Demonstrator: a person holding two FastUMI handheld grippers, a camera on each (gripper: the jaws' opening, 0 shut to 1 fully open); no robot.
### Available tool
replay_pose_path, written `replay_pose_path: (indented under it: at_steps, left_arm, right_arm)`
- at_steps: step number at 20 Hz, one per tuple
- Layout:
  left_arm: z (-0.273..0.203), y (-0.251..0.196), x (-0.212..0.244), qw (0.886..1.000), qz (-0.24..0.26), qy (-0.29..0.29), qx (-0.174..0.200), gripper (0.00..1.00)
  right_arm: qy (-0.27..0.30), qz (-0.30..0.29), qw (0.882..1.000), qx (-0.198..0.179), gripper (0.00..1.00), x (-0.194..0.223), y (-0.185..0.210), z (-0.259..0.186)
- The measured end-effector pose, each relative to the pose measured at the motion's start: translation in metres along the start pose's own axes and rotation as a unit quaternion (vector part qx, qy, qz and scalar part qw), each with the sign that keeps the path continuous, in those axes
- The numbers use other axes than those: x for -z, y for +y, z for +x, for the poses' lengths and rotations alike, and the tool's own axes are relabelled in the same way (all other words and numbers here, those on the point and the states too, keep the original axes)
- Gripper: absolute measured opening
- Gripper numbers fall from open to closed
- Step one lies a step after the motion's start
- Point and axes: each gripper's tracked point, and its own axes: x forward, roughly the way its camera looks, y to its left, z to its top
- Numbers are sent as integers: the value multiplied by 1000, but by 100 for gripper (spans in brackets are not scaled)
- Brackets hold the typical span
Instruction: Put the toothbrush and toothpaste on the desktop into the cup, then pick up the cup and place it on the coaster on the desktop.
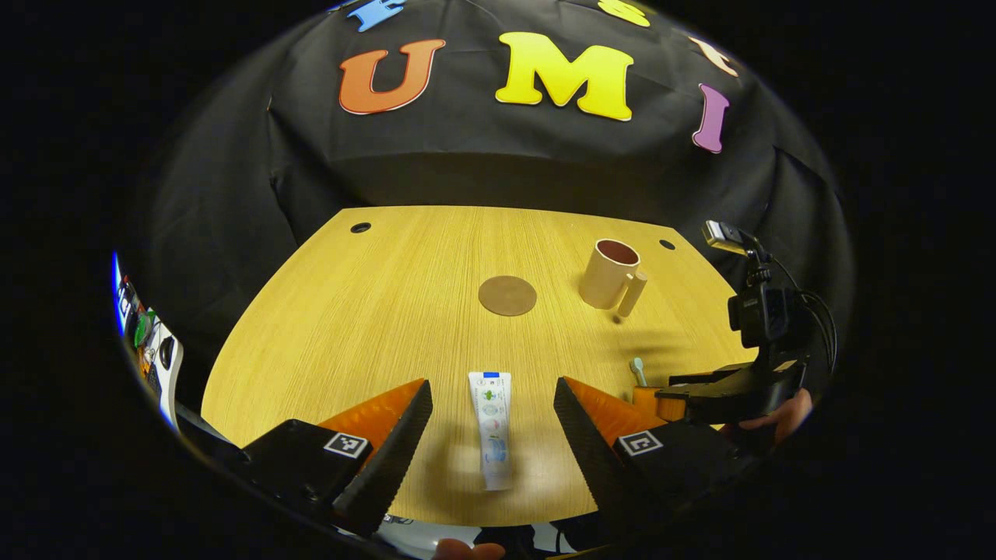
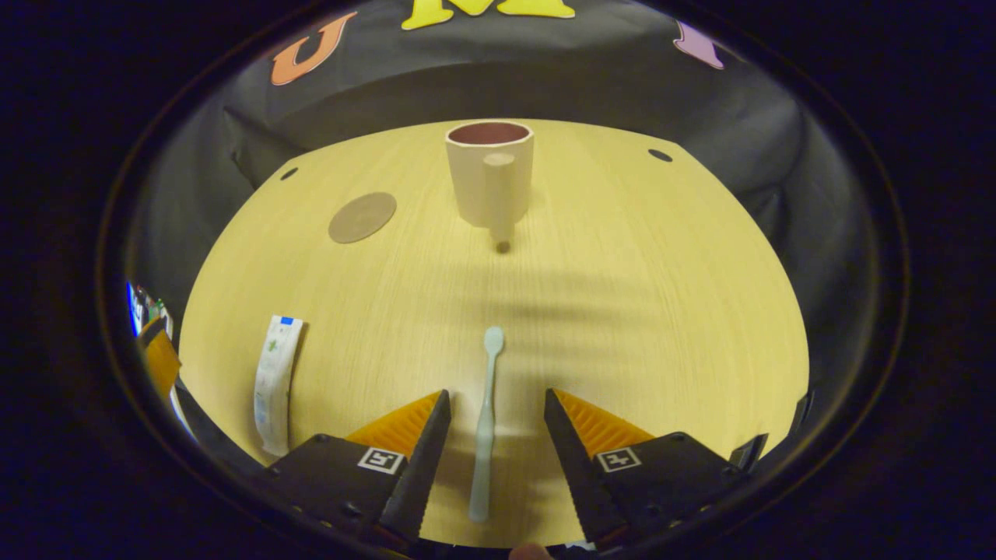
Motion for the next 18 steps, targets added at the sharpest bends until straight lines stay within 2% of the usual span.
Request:
replay_pose_path:
  at_steps: [3,4,7,8,9,10,12,13,18]
  left_arm:
    - [1,1,0,1000,-1,2,0,100]
    - [3,2,1,1000,-1,3,0,100]
    - [5,4,1,1000,-3,4,1,100]
    - [6,5,1,1000,-5,5,1,100]
    - [8,6,1,1000,-7,7,1,100]
    - [8,5,2,1000,-8,9,2,100]
    - [10,6,2,1000,-8,10,3,100]
    - [10,5,2,1000,-7,10,4,100]
    - [17,5,3,1000,-6,15,7,100]
  right_arm:
    - [10,-4,1000,-3,55,2,4,6]
    - [14,-2,1000,-4,53,3,5,7]
    - [19,18,1000,-10,28,1,2,9]
    - [19,23,999,-12,23,0,0,10]
    - [22,27,999,-14,12,-2,0,9]
    - [23,26,999,-16,9,-1,0,11]
    - [20,19,999,-17,8,-4,0,13]
    - [23,16,999,-17,1,-3,1,10]
    - [9,26,999,-32,0,-15,3,2]
